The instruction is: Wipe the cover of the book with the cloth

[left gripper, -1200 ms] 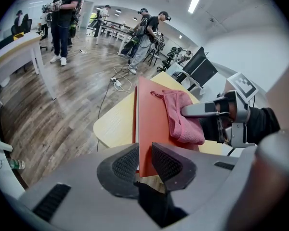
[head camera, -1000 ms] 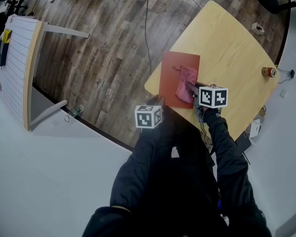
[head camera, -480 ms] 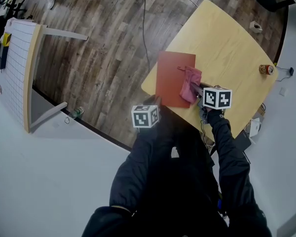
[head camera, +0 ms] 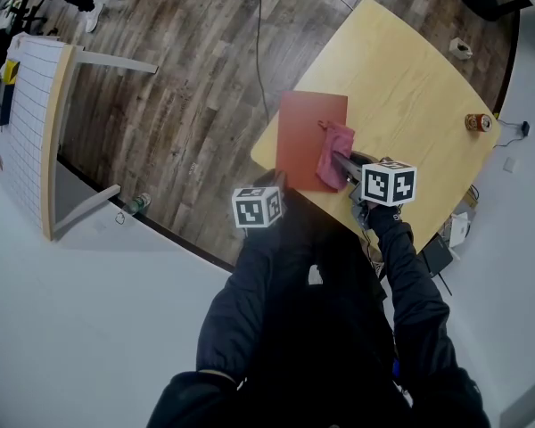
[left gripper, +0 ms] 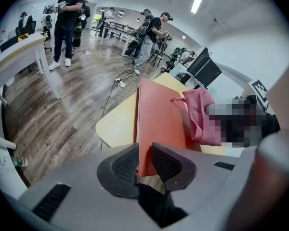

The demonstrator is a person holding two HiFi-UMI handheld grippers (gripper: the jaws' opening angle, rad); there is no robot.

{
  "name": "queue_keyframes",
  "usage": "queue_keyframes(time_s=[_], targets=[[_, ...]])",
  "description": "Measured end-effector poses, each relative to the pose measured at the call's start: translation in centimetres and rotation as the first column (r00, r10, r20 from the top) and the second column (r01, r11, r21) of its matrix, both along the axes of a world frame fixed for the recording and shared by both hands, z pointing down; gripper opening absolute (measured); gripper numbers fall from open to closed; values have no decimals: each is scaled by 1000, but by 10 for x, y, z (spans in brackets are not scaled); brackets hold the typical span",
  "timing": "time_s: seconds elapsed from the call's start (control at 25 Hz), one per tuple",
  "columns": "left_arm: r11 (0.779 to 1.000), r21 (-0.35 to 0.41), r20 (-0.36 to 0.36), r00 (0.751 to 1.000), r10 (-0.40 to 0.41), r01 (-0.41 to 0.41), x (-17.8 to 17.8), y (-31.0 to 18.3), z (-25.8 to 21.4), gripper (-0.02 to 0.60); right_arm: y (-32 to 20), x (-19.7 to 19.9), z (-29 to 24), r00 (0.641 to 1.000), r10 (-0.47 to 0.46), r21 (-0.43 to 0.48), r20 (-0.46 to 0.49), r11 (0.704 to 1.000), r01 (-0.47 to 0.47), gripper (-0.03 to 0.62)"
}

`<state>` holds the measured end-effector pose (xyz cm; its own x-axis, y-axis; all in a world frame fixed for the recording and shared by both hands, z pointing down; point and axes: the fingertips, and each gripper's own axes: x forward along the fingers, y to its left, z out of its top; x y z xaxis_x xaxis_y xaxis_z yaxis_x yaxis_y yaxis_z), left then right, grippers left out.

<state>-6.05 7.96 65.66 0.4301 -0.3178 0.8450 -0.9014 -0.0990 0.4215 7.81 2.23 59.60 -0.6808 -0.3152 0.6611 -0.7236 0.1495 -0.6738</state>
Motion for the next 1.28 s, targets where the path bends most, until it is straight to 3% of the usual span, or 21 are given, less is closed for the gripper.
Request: queue_keyframes(time_s=[0.72,1.28], targets=[[1000,-13,-51,999,6,-7,-3,-3,2,98,31,-98,-5,981,-148,-35,127,987,154,77],[1000,-24,-80,997,16,-18,-6,-4,4,98,47,-110,36,986,-152,-119,67,980,159,77]])
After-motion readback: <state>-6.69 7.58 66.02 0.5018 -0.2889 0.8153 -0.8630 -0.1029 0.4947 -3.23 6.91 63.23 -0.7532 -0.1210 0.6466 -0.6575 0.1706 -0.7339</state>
